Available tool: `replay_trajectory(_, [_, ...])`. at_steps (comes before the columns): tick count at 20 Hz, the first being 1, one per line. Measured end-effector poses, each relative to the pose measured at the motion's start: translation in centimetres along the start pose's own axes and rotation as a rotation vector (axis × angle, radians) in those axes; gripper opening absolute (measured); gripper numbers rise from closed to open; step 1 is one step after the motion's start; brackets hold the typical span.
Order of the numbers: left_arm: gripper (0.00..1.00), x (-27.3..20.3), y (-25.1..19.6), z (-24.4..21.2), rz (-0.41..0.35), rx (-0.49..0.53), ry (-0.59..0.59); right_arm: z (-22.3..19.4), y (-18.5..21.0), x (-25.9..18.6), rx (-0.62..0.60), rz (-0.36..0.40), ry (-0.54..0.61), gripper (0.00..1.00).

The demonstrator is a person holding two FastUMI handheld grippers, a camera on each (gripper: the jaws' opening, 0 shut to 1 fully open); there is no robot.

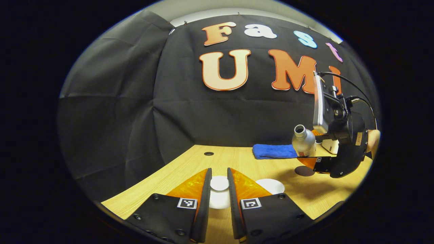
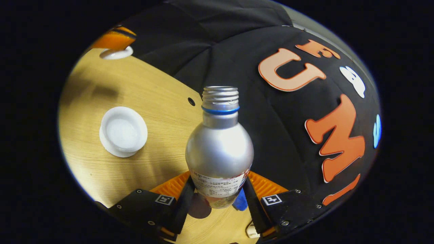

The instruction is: Open the teacup lid with one hand, grasp the water bottle and pour water into the teacup with the other hand; after pouring, place the water bottle on the coaster and then close the teacup lid.

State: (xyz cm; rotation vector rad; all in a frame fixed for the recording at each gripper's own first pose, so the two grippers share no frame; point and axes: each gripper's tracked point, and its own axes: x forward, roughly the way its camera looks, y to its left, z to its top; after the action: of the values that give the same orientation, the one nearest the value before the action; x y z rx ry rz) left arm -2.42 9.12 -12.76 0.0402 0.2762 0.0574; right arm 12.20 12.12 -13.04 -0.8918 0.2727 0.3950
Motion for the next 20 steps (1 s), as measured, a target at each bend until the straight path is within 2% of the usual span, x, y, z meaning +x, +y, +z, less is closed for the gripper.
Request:
replay_trajectory(1, [0.33, 0.1, -0.6, 0.5, -0.011, 0.003, -0.009, -0.3, -0.7, 0.2, 0.042, -0.004, 0.004, 0.79])
replay_trajectory(9, [0.33, 1.4, -5.0, 1.1, -0.089, 0.016, -0.02, -4.2, -3.7, 0.1, 0.368, -0.007, 0.031, 0.79])
replay_trajectory(17, [0.33, 2.7, -6.5, -0.3, -0.112, 0.014, 0.018, -8.4, -2.8, 1.8, 0.72, 0.057, 0.06, 0.8])
replay_trajectory(19, [0.33, 2.9, -6.6, -0.6, -0.11, 0.012, 0.025, -9.0, -2.4, 2.5, 0.795, 0.081, 0.07, 0.77])
replay_trajectory(20, [0.33, 3.0, -6.7, -0.8, -0.111, 0.013, 0.03, -9.4, -2.2, 2.4, 0.83, 0.095, 0.073, 0.79])
